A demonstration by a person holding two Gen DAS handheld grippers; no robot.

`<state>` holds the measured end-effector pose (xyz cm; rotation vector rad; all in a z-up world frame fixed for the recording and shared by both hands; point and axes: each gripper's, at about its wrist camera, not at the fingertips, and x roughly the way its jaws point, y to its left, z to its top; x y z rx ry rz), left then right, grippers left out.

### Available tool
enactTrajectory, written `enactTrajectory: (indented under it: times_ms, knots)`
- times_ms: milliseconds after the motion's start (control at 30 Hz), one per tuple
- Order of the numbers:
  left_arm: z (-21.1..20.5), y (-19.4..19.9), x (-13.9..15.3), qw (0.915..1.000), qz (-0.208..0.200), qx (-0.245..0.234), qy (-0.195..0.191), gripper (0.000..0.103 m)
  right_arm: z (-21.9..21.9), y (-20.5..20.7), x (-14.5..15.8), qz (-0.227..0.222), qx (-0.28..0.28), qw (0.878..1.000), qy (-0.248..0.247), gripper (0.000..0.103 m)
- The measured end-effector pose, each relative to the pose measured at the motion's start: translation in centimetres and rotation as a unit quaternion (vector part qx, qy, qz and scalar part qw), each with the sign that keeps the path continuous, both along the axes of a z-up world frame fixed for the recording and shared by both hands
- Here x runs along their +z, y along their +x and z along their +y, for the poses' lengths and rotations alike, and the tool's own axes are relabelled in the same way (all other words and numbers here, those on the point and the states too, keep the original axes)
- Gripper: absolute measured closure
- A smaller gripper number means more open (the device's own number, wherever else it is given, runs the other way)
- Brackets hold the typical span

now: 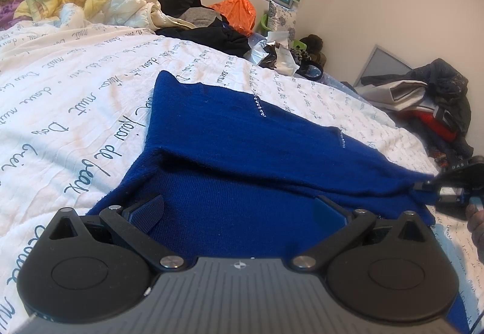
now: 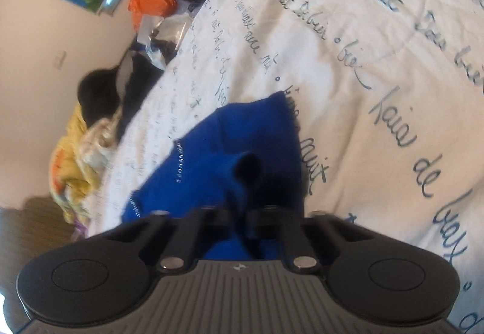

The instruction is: Fold small clothes

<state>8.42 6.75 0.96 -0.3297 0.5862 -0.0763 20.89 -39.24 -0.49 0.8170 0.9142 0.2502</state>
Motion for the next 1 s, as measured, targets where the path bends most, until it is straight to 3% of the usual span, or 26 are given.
enactTrajectory:
  times_ms: [67,133,200,267,300,367,400,433,500,567,600,633,667,700,767,867,933,1000]
  knots:
    - [0.1,0.0,0.0,1.0,0.0,0.0,0.001,0.0,1.1,-0.4,2.3,-0.04,0.018,0.997,-0.058,0.098]
    - [0.0,0.0,0.0,1.0,0.0,0.0,0.0,0.0,1.9,-1.0,4.7,-0.084,0.046,0.987,-0.128,0.099]
    - [0.1,0.0,0.1,1.0,0.0,-0.001,-0.001,0.0,2.2,0.1,4.5,-0.057,0.067,0.972,-0.217,0.095]
    - [0.9,-0.4,0.8,0.9998,-0.001,0.005,-0.017,0.0,1.0,0.7,3.7,-0.016,0.062,0.975,-0.21,0.094]
    - [1.7,-0.6,1.4,0.9993,-0.01,0.011,-0.035,0.0,0.3,0.2,4.1,-0.025,0.052,0.981,-0.188,0.093]
    - [3.8,-0.2,2.9,0.9965,-0.032,0.049,-0.06,0.0,-1.1,-1.5,5.4,-0.081,0.025,0.986,-0.145,0.066]
    - [4.7,0.9,3.5,0.9951,-0.03,0.072,-0.061,0.0,-1.7,-1.8,5.6,-0.099,0.014,0.986,-0.136,0.028]
    - [5.6,2.8,4.0,0.9945,-0.014,0.085,-0.059,0.0,-2.0,-1.5,5.6,-0.099,0.002,0.985,-0.144,0.015]
    - [6.7,7.2,3.6,0.9932,0.036,0.1,-0.048,0.002,-2.2,0.1,4.7,-0.067,-0.002,0.982,-0.175,0.015]
    - [7.6,11.2,2.1,0.9883,0.101,0.103,-0.05,0.013,-2.0,1.8,3.2,-0.035,-0.004,0.984,-0.173,0.018]
    - [7.6,12.4,1.8,0.9892,0.102,0.1,-0.034,0.018,-1.6,2.6,2.3,-0.031,0.0,0.986,-0.166,0.034]
    - [7.0,13.1,2.0,0.9919,0.091,0.088,-0.009,0.046,-0.8,3.2,1.7,-0.028,0.009,0.986,-0.162,0.068]
    - [6.6,14.1,1.9,0.9929,0.101,0.064,0.006,0.074,-0.1,3.8,1.1,-0.022,0.022,0.986,-0.161,0.084]
    - [6.3,14.9,1.8,0.9919,0.117,0.047,0.016,0.094,1.0,4.2,0.7,-0.023,0.035,0.985,-0.168,0.092]
    - [6.0,14.7,2.5,0.9933,0.094,0.049,0.047,0.095,2.7,4.2,1.2,-0.045,0.05,0.975,-0.212,0.094]
    - [6.2,13.5,2.9,0.9917,0.065,0.028,0.107,0.093,1.9,2.7,2.7,-0.091,0.034,0.973,-0.21,0.095]
    - [5.9,13.6,1.2,0.9867,0.083,0.021,0.138,0.093,0.7,3.1,0.9,-0.057,0.026,0.977,-0.204,0.095]
    - [5.1,12.8,1.3,0.9839,0.066,0.013,0.166,0.091,0.5,2.4,0.4,-0.072,0.012,0.979,-0.189,0.091]
